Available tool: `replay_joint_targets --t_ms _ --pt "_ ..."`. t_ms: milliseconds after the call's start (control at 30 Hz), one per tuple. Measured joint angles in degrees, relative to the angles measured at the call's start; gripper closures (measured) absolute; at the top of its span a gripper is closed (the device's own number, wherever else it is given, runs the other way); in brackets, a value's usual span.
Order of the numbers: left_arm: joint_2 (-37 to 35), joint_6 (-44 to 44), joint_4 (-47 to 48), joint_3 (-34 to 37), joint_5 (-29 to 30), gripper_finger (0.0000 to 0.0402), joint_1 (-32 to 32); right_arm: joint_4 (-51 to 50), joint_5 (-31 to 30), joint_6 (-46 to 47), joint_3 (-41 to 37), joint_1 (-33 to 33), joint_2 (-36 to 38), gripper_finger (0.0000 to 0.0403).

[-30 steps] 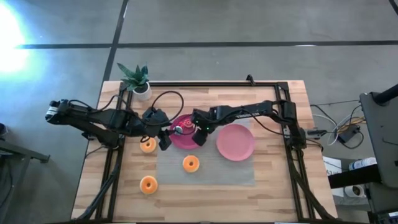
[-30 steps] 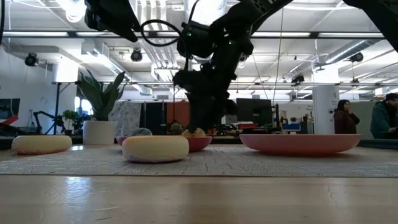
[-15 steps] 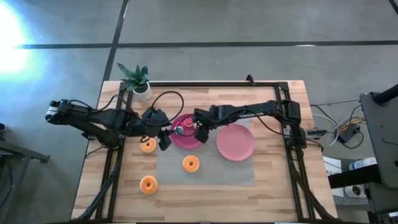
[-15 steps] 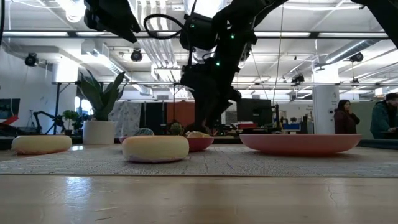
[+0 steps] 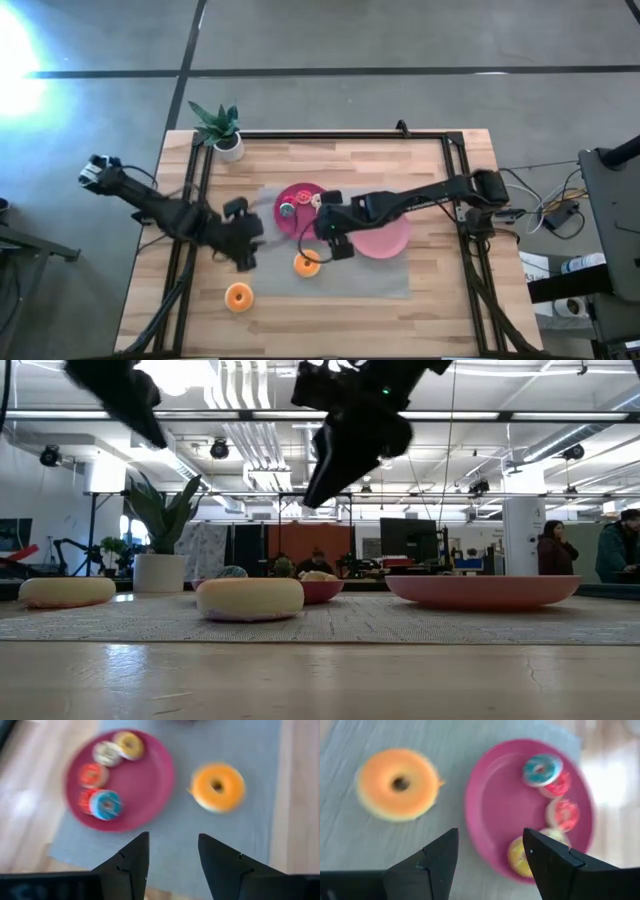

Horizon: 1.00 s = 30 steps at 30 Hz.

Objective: Pick & Place donuts
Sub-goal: Put the large white donut on the light pink plate

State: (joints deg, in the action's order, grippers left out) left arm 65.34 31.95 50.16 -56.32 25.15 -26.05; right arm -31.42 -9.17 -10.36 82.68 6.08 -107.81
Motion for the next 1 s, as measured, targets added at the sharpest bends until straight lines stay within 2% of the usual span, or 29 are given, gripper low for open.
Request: replay_joint_targets --t_ms 100,233,300,400,500,733,800,1000 --pt "2.92 -3.35 -4.59 3.53 -0.14 0.0263 -4.46 -0.98 0.15 2.62 -2.79 0.95 1.37 0.0188" --pt "9.21 -11.21 -17.16 6.85 -0.20 0.0264 -5.94 -1.34 -2.16 7.42 -6.89 1.54 5.41 0.0188" --pt "12.79 -16.38 -24.26 6.97 -0.31 0.0264 -5.93 -1.44 -3.67 10.32 -9.31 2.09 8.10 0.0188" --pt "18.44 -24.11 -29.85 4.86 -0.70 0.0264 -5.59 -2.03 -5.90 15.55 -12.62 3.14 12.84 0.0188" --pt "24.03 -28.65 -30.11 1.86 -1.81 0.0264 -4.88 -3.16 -9.35 21.28 -16.41 4.16 17.99 0.0188" --pt "33.21 -31.43 -33.19 -2.01 -3.43 0.0264 -1.72 -4.40 -14.07 33.37 -24.56 7.87 28.35 0.0188" --pt "34.84 -31.22 -33.15 -2.56 -3.88 0.0264 -0.35 -4.69 -15.21 36.17 -26.14 9.18 29.98 0.0188" --pt "37.57 -30.91 -33.22 -3.14 -10.38 0.0264 1.71 -5.72 -16.94 41.66 -27.89 12.28 32.00 0.0188"
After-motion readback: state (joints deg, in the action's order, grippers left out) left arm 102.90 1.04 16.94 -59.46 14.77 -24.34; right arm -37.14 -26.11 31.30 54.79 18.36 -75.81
